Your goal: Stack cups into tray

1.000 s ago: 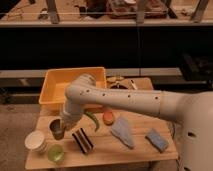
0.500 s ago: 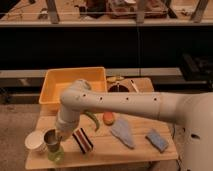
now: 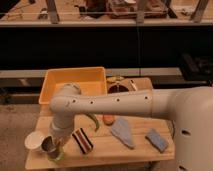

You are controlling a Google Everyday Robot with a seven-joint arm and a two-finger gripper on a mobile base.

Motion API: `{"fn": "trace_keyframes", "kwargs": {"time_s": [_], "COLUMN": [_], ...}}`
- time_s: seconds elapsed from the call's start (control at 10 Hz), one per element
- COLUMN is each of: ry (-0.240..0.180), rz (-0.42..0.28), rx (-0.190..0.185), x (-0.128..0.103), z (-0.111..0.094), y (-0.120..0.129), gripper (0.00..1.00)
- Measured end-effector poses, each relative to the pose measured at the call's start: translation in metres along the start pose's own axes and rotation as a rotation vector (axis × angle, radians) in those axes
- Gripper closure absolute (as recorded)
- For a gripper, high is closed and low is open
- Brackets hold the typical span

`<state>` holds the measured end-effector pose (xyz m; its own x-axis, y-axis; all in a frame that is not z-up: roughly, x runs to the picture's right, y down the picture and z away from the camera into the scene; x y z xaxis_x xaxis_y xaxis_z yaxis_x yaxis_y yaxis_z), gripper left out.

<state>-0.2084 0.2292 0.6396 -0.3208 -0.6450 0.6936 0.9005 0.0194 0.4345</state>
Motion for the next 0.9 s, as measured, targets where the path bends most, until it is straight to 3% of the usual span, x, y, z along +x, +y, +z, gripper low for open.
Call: {"fn": "trace_keyframes", "kwargs": {"time_s": [0.5,0.9], "ry": [0.018,0.018], "rz": [0.002,0.012], "rx": [-0.026,-0.04], "x": [0.006,0.008], "z": [0.016,0.022], "y": [0.005,0.009], "gripper": [0.95,0.57]}}
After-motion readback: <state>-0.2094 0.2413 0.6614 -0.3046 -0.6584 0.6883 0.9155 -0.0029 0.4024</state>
